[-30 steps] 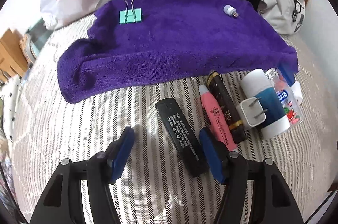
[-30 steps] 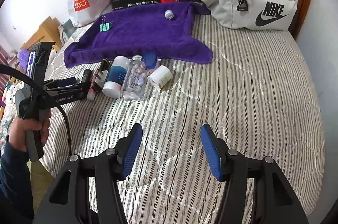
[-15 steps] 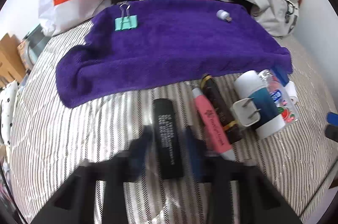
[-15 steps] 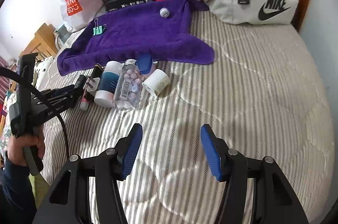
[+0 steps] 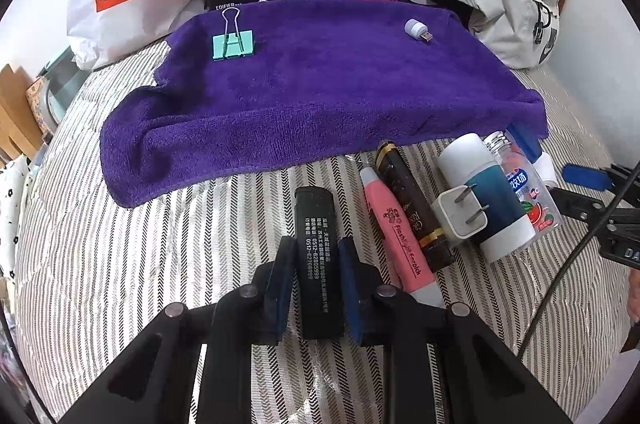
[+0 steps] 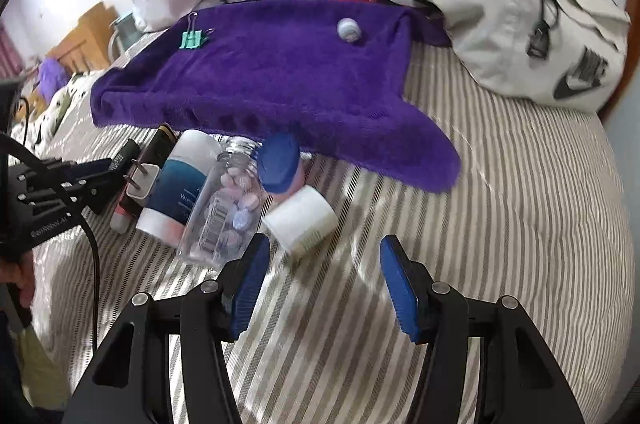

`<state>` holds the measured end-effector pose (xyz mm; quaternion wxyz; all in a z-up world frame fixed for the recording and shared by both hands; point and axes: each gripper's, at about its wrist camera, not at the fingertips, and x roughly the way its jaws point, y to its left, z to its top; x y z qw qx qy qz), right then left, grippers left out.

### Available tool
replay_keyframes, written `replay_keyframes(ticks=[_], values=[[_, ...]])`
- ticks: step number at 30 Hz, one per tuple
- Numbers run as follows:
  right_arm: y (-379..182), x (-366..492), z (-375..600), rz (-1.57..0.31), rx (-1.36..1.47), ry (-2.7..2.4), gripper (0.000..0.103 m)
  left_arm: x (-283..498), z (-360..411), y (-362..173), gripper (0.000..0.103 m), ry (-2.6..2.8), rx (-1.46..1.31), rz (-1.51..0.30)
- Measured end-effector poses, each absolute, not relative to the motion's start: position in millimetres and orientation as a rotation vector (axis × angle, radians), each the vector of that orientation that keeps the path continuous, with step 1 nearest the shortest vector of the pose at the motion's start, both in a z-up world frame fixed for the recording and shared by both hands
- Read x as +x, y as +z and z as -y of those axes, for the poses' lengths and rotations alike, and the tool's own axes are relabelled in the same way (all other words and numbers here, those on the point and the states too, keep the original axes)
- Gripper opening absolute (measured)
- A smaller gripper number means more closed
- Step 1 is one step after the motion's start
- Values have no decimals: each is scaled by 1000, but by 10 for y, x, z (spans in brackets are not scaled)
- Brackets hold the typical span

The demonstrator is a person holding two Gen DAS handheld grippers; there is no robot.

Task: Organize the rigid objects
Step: 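Grasp the black rectangular case with the left gripper while the right gripper grasps the white labelled bottle, then place the black case on the towel with the left gripper while the right gripper places the white bottle there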

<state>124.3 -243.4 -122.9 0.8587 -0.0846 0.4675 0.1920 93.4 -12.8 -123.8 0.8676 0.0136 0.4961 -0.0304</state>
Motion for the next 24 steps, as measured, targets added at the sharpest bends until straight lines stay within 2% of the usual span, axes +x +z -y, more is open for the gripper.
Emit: replay_keyframes(ticks=[5,6,7,9,18,24], values=[[-1305,1350,2352,-977,-198,431,56,953,137,-1241,22,-66,30,-1048],[-1319,1361,2343,-974,-198,434,50,952,134,-1241,22,-66,31,-1047],[-1326,1362,2329,-967,-201,437,38,952,132,-1241,22,-66,30,-1047],[-1325,1361,2326,-959,-218,414,32,953,130,-1240,22,-66,27,-1048],[-1305,1178,2569,-1031,-190,351,32,925,54,-1225,22,-69,20,-1056],[-1331,1141,2557,-1000,-178,324,33,921,118,-1236,22,-60,61,-1029]])
